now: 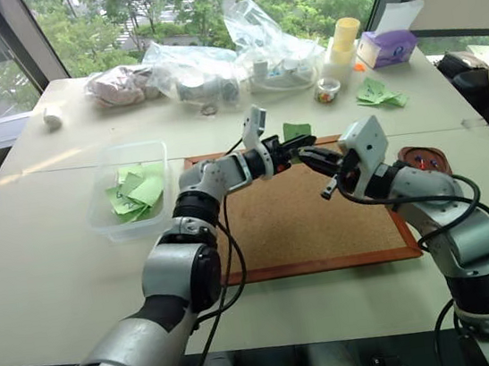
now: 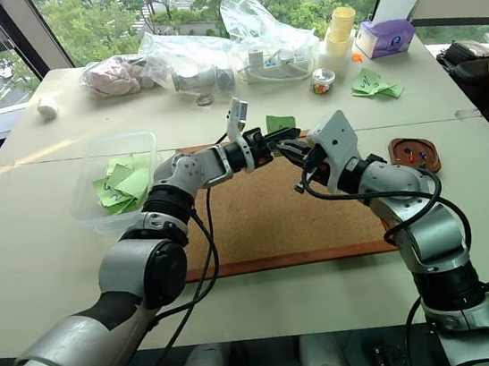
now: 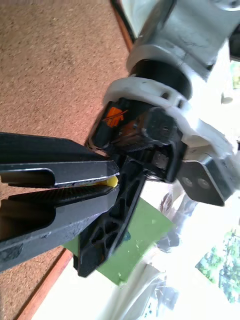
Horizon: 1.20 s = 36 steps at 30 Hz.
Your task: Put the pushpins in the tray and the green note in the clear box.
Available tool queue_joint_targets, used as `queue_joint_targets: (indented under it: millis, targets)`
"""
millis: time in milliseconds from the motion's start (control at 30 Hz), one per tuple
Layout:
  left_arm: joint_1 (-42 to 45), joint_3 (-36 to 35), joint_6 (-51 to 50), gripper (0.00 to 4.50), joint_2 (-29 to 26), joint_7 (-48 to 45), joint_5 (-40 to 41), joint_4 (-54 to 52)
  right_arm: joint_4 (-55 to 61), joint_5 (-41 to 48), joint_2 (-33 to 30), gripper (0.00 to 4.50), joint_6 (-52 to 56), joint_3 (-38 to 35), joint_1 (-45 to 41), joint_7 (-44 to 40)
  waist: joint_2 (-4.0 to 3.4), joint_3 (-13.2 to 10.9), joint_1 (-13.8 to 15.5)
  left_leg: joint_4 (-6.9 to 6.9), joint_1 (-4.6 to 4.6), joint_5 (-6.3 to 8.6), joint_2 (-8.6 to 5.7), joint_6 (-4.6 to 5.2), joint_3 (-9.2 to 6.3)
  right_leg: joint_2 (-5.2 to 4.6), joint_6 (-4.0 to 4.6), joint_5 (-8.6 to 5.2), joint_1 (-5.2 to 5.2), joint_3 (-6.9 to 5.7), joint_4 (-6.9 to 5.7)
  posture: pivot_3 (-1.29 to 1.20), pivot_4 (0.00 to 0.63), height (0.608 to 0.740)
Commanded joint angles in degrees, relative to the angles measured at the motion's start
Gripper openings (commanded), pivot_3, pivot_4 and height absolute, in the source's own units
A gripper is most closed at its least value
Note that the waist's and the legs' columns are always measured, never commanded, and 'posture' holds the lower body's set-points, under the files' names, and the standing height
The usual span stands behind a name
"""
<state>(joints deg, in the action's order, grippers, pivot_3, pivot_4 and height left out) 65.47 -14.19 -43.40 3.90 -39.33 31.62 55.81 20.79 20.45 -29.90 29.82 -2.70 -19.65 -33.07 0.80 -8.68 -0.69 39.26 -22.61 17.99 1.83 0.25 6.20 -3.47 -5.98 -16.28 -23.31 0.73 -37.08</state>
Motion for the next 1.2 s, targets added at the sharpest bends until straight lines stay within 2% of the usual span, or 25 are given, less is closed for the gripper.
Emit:
queue_joint_targets:
  millis: [33, 133, 233, 400, 533, 733, 900, 1100, 1200]
  targets:
    - [0.19, -0.12, 0.17, 0.05, -0.6, -0.49, -0.17, -2.21, 3.28, 3.39, 1.48, 0.0, 1.67, -4.51, -0.33, 2.62, 0.0, 0.0, 0.03, 0.0, 0.0, 0.0, 0.0, 0.0, 0.0, -0.01, 0.0, 0.0, 0.0, 0.0, 0.0, 0.0, 0.15, 0.738]
    - [-0.94, 1.6, 0.64, 0.05, -1.69, -1.14, -1.49, -4.22, 3.46, 6.22, 2.93, 0.0, 3.68, -7.98, -0.41, 4.97, 0.0, 0.0, 0.03, 0.0, -0.02, 0.0, 0.0, 0.0, 0.0, -0.02, 0.0, 0.0, -0.01, 0.0, 0.0, 0.0, 0.15, 0.738]
    - [-4.65, 12.06, 8.13, 0.05, -3.42, -5.91, -9.24, -14.05, 1.38, 8.63, 4.77, 0.0, 5.95, -13.92, -0.85, 10.19, -0.01, 0.0, 0.03, -0.01, -0.02, 0.0, 0.0, 0.0, 0.0, -0.02, 0.0, 0.0, -0.01, 0.0, -0.01, 0.0, 0.15, 0.738]
    - [-10.06, 29.0, 17.05, 0.05, -10.2, -14.26, -19.67, -34.2, -8.38, 0.25, 2.02, 0.0, 6.04, -19.78, -2.46, 22.13, -0.03, -0.01, 0.19, -0.03, -0.03, -0.01, -0.02, -0.01, 0.07, -0.09, 0.02, 0.0, -0.03, 0.02, -0.02, 0.0, 0.15, 0.738]
    - [-11.21, 34.95, 20.77, 0.05, -14.07, -16.4, -24.49, -40.43, -13.21, -5.04, -0.15, 0.0, 7.19, -19.28, -3.66, 27.51, -0.13, 0.02, 0.0, -0.05, 0.0, -0.01, 0.0, -0.01, 0.13, -0.08, 0.03, 0.0, -0.04, 0.11, -0.02, 0.0, 0.15, 0.738]
    - [-10.93, 35.3, 18.73, 0.05, -12.93, -15.58, -24.0, -44.22, -22.83, -8.16, -0.2, 0.0, 12.76, -19.76, -6.79, 32.73, -0.16, 0.02, -0.21, -0.04, 0.02, -0.01, 0.03, 0.0, 0.16, 0.0, 0.02, 0.0, -0.07, 0.19, -0.05, 0.0, 0.15, 0.738]
    - [-12.26, 33.01, 14.3, 0.05, -10.31, -13.67, -21.07, -45.84, -29.73, -8.7, 0.67, 0.0, 12.17, -21.33, -9.43, 35.58, -0.17, 0.02, -0.15, -0.04, -0.02, -0.01, 0.03, 0.01, 0.16, 0.01, 0.01, -0.01, -0.1, 0.2, -0.04, 0.0, 0.15, 0.738]
    - [-13.58, 32.57, 12.09, 0.05, -10.05, -12.6, -20.23, -47.41, -34.59, -8.37, 0.78, 0.0, 10.9, -21.8, -10.77, 35.77, -0.18, 0.01, -0.18, -0.04, -0.02, -0.01, 0.03, 0.0, 0.16, 0.01, 0.0, -0.01, -0.11, 0.2, -0.05, 0.0, 0.15, 0.738]
    - [-14.77, 32.85, 11.08, 0.0, -10.39, -12.19, -20.09, -48.77, -35.98, -8.37, 0.6, 0.95, 10.43, -21.96, -11.14, 35.84, -0.19, 0.02, -0.22, -0.04, -0.02, -0.01, 0.04, 0.0, 0.15, 0.01, 0.0, -0.01, -0.1, 0.2, -0.05, 0.0, 0.15, 0.738]
